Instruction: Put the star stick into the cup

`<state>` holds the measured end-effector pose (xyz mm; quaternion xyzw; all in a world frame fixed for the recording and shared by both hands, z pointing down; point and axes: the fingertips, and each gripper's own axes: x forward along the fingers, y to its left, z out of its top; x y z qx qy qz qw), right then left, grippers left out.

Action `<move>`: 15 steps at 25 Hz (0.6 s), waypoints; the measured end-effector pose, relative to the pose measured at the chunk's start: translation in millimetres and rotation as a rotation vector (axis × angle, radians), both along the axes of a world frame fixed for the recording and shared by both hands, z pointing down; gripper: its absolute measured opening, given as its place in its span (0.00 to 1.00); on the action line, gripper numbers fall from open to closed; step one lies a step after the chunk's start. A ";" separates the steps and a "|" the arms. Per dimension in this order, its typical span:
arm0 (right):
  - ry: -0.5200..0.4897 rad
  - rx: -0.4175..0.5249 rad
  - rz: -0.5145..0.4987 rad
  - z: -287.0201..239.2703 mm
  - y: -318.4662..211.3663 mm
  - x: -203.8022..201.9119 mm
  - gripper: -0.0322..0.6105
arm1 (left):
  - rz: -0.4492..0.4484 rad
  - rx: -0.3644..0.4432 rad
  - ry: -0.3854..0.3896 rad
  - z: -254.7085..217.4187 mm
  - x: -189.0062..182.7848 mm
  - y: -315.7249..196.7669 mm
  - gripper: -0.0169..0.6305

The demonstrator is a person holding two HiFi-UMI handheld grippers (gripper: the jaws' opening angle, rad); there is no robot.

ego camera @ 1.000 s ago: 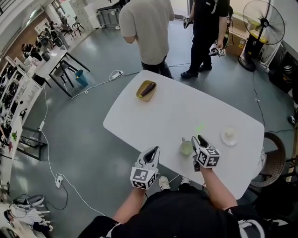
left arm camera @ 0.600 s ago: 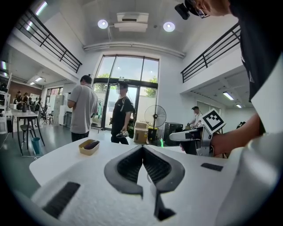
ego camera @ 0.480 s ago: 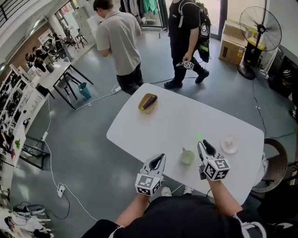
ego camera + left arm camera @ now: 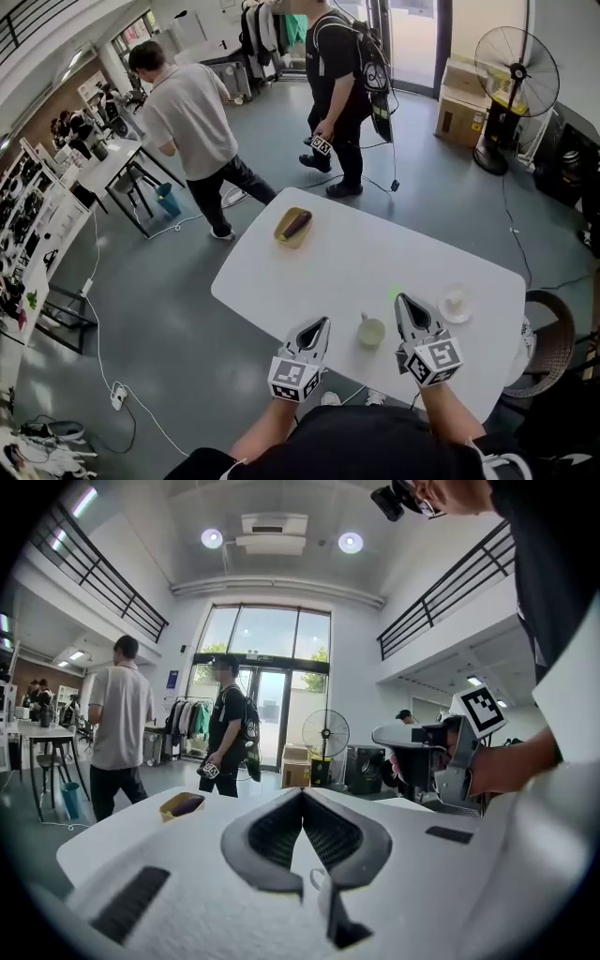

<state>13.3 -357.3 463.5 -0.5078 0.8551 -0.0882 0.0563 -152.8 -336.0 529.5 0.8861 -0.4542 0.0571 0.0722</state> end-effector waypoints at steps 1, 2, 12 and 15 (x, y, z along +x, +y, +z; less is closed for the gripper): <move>-0.003 0.011 -0.002 -5.2 -1.3 -0.6 0.06 | 0.001 -0.001 -0.001 -0.2 0.3 0.3 0.04; -0.001 0.021 -0.006 -10.0 -2.6 -1.7 0.06 | 0.001 -0.002 -0.002 -0.4 0.4 1.3 0.04; 0.080 0.083 -0.014 -29.7 -4.1 -10.9 0.05 | -0.007 0.042 0.007 -24.8 2.5 -1.3 0.04; 0.090 0.096 -0.027 -30.7 -6.2 -11.5 0.05 | -0.017 0.059 0.009 -32.7 3.5 -4.2 0.04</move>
